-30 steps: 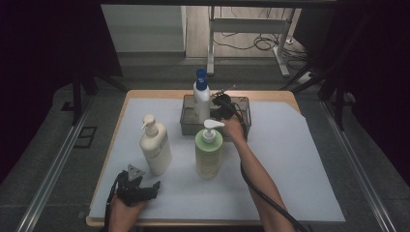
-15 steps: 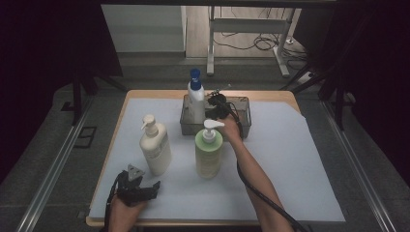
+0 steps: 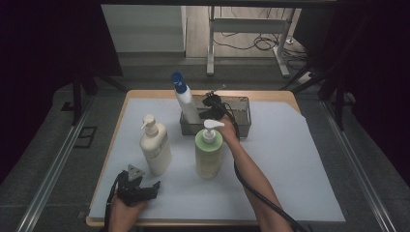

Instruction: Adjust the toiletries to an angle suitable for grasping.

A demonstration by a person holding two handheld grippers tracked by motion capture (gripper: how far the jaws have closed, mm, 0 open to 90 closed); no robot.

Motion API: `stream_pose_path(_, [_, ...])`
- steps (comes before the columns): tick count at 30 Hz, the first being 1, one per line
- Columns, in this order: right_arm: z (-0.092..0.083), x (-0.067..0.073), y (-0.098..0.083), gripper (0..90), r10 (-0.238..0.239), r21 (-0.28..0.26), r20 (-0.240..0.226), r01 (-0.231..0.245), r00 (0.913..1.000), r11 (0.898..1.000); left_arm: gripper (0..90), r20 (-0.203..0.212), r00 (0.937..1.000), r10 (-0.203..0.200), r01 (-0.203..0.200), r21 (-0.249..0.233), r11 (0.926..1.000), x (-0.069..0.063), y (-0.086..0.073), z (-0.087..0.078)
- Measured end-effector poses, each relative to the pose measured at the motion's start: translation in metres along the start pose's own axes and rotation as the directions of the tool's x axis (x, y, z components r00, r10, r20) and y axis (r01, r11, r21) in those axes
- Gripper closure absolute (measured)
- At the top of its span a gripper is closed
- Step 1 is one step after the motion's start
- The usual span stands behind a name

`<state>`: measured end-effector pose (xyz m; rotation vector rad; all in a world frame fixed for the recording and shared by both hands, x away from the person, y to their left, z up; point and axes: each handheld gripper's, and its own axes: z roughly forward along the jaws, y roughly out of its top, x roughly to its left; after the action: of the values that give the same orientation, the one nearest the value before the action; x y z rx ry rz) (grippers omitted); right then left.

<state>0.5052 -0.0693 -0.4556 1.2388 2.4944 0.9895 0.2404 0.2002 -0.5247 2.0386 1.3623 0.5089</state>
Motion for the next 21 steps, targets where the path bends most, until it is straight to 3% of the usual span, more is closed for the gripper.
stream_pose_path(11, [0.0029,-0.0014,-0.0021,89.5,-0.015,0.029,0.002,0.015,0.9999,0.999,11.8,0.000,1.0000,0.000,0.000,0.000,1.0000,0.0000,0.0000,0.0000])
stream_pose_path(21, [0.0051,-0.0003,-0.0036,89.6,0.009,0.032,-0.005,-0.008,1.0000,0.999,11.8,0.000,1.0000,0.000,0.000,0.000,1.0000,0.0000,0.0001,0.0000])
